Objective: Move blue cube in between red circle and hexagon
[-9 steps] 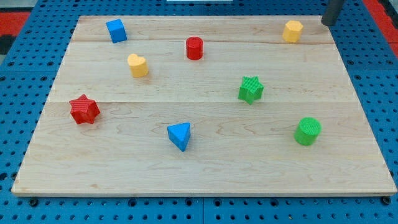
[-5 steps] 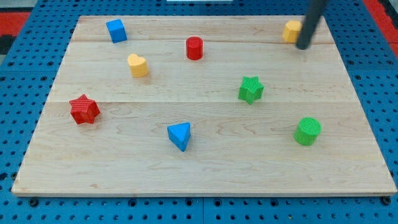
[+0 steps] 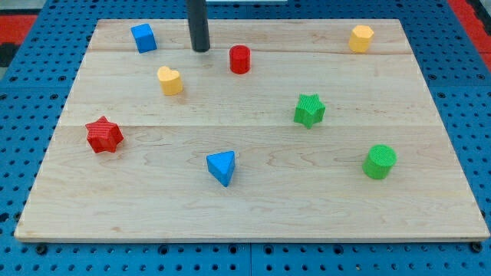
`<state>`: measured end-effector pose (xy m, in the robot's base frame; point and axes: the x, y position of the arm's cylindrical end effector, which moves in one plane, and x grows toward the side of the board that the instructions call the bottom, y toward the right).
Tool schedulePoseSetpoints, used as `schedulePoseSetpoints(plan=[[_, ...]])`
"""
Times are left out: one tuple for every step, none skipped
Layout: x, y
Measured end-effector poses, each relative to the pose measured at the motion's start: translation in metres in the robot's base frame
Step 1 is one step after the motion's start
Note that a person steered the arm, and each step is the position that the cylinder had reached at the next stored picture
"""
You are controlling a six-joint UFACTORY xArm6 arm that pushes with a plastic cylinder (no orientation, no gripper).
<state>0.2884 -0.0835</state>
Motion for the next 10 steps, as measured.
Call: schedulePoseSetpoints(plan=[[0.002,-0.073],[-0.037,-0.147],[-0.053,-0.111],[-0.048,-0.039],[-0.045,0.036],[-0.043,0.072],[-0.014,0.084],[0.014,0.097],[0.018,0.114],[0.022,0.145]])
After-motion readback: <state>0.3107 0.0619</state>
